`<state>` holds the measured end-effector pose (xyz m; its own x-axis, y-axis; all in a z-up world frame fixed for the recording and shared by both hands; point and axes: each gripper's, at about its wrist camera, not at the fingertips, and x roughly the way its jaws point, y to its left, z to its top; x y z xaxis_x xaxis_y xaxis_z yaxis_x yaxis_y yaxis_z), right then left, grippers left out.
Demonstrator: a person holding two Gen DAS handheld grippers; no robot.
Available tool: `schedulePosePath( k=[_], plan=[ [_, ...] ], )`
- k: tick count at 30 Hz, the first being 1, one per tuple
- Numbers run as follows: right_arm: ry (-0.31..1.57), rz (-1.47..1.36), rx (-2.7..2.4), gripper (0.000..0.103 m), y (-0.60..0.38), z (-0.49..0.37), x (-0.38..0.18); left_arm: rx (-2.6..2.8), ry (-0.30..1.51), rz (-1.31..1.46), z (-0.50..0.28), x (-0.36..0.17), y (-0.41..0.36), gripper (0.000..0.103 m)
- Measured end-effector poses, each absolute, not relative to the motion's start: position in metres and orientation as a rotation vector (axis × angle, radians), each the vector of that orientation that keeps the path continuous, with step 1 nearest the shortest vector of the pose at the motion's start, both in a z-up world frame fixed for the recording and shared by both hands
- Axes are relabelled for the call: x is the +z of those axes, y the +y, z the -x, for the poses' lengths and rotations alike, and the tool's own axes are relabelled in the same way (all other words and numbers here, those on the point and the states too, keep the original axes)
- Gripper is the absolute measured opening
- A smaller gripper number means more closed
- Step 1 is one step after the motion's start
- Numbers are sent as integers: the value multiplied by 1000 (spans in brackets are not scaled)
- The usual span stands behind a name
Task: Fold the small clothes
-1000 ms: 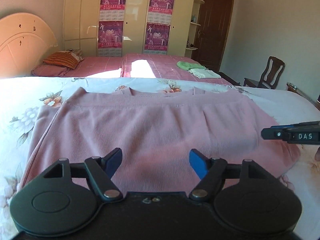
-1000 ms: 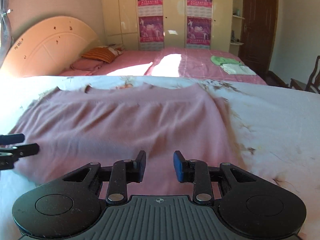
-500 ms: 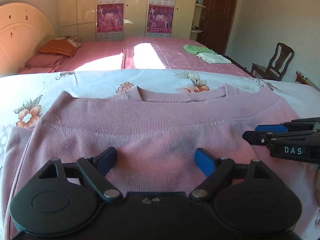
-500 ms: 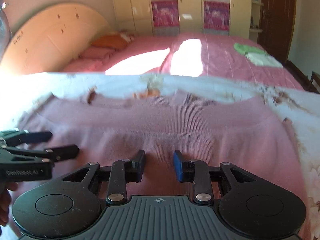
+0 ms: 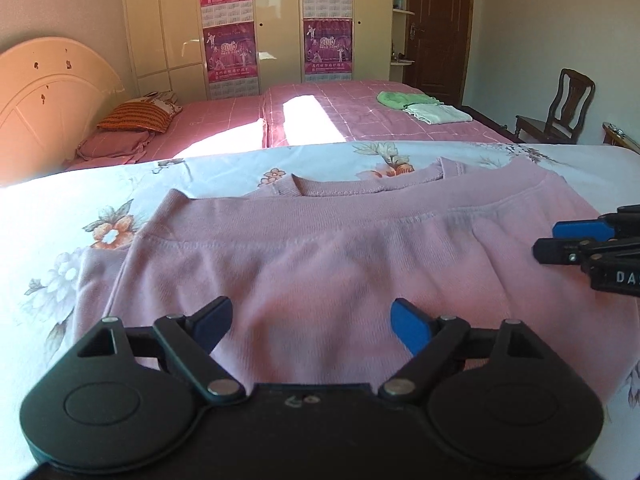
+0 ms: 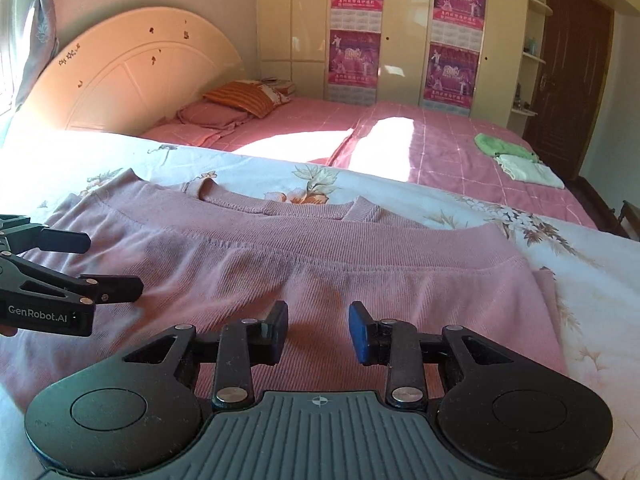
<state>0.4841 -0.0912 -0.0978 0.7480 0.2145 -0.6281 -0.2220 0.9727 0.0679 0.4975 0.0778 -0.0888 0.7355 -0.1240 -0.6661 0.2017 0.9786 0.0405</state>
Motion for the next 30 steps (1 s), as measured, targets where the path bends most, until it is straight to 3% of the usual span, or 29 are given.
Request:
schedulePosePath(
  k=[7,11,16,18,24,30],
  plan=[
    [782,-40,104,32,-169,-426,-123,-87,765,-18,-447,-111,147,88],
    [746,-84,92,32,-182,-402,-101,-43,762,52,-421,-93,165,84],
    [662,-137,149,32,-172,-370,-73,-141,751,432,-377,-95,183,76],
    [655,-152,184,32,-162,-363,-69,-152,786,601,-376,-115,188,70],
    [640,-202,246,32,-130,-365,-62,-3,606,963,-388,-138,210,71],
    [651,-243,291,32,-107,-397,-68,29,538,956,-424,-140,211,76]
  ],
)
